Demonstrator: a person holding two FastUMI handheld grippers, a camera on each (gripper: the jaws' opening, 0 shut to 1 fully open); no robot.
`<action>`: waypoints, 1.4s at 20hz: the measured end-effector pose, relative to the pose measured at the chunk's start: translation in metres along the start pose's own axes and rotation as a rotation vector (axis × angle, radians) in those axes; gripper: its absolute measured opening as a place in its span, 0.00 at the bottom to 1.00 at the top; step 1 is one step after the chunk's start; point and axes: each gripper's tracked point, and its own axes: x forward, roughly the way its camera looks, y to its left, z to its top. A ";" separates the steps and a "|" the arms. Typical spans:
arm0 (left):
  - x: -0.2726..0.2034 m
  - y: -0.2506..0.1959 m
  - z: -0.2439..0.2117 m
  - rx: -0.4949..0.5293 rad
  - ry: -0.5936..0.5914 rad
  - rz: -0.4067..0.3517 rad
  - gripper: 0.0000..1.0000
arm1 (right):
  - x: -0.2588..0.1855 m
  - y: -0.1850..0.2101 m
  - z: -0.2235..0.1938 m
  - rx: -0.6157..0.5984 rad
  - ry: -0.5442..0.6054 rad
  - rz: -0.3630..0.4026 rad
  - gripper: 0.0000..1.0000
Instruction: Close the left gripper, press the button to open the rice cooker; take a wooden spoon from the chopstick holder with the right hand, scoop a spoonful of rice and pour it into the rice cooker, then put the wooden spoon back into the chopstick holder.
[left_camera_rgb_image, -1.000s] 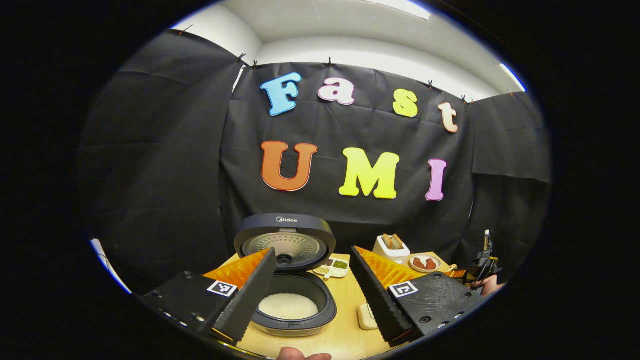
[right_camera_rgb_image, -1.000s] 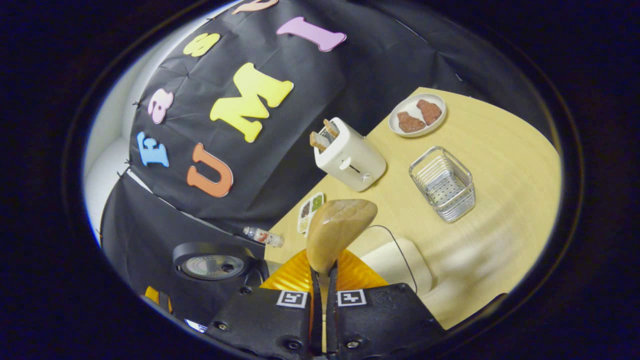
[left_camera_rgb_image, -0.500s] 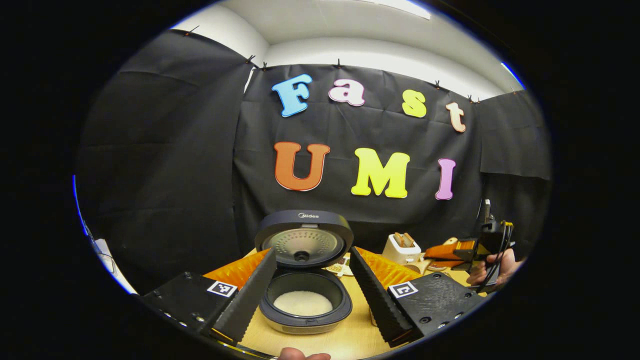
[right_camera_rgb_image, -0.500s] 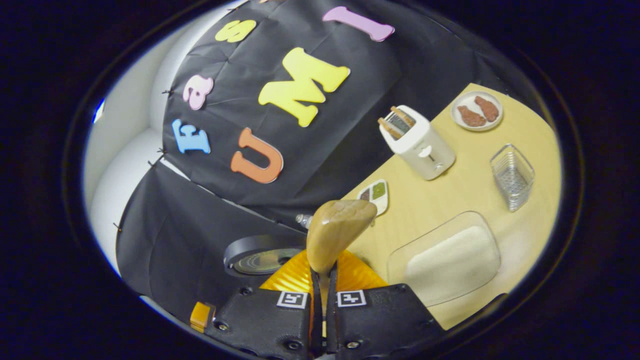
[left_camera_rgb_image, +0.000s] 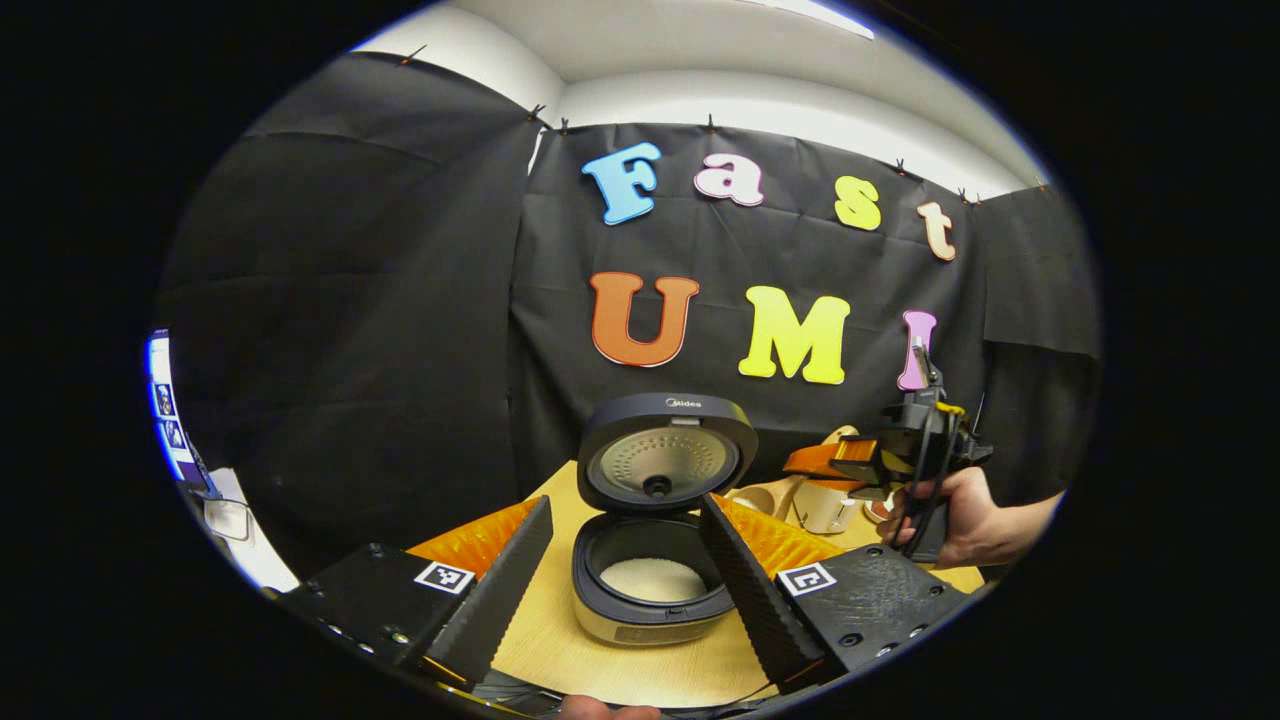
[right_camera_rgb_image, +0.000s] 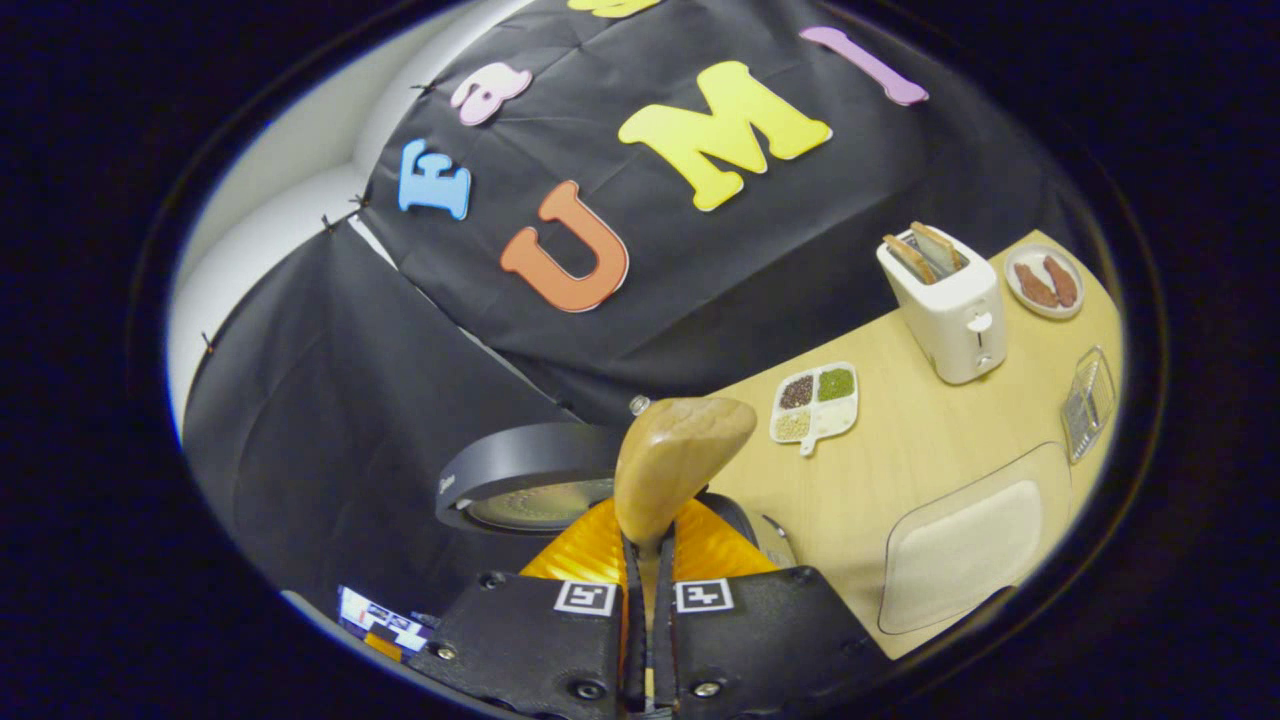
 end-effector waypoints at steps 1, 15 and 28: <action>-0.003 0.005 0.000 -0.001 -0.002 0.007 0.95 | 0.006 0.003 -0.005 -0.034 0.001 -0.014 0.08; -0.022 0.038 -0.018 -0.036 0.010 0.014 0.95 | 0.021 0.046 -0.019 -0.549 -0.088 -0.109 0.08; -0.014 0.045 -0.020 -0.036 0.014 0.014 0.95 | 0.014 0.093 -0.046 -0.991 -0.168 -0.026 0.08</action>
